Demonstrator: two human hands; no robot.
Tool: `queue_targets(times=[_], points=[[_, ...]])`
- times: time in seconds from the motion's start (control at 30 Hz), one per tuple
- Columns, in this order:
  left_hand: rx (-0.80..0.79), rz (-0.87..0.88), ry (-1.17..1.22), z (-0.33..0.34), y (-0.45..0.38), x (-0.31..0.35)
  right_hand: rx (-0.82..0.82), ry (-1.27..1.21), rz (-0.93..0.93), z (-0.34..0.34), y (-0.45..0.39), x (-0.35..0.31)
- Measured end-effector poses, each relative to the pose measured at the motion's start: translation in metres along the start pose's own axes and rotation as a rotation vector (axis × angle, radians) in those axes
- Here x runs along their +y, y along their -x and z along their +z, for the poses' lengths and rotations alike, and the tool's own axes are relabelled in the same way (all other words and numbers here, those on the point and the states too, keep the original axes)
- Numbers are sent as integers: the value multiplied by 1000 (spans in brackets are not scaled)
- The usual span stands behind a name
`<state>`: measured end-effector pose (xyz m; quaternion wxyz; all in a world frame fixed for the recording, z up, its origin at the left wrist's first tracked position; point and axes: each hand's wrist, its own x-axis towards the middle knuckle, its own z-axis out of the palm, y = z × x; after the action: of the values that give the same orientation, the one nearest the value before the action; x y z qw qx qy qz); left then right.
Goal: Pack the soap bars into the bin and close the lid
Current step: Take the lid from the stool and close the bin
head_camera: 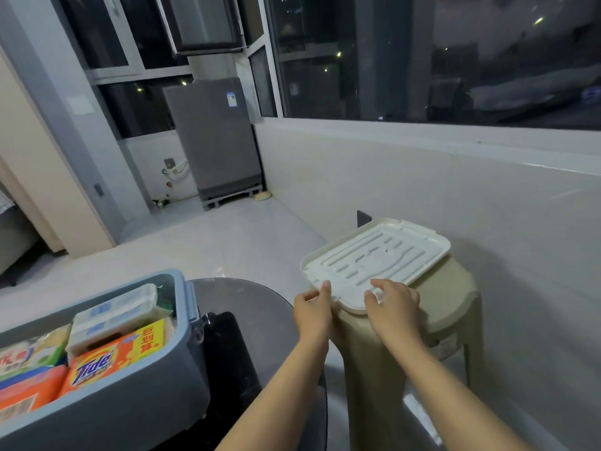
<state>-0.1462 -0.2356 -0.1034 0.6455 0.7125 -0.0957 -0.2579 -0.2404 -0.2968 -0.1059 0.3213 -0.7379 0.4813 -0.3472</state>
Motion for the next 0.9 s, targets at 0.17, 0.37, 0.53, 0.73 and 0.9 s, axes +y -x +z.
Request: queue_targets(times=[0.17,0.37,0.53,0.73,0.9], points=[[1,-4,6,0,-9,3,14,-40,20,-1,0,-6],[-3,-32,127,-26,0,15,63,-156,18,-10,11,-21],[11,55,263,-60,23,48,22,-225,-212,-17,34,-49],[6,211,386,-122,58,94,-49,-254,-562,-31,64,-101],[27,259,466,-188,87,117,-163,-308,-698,-29,98,-153]])
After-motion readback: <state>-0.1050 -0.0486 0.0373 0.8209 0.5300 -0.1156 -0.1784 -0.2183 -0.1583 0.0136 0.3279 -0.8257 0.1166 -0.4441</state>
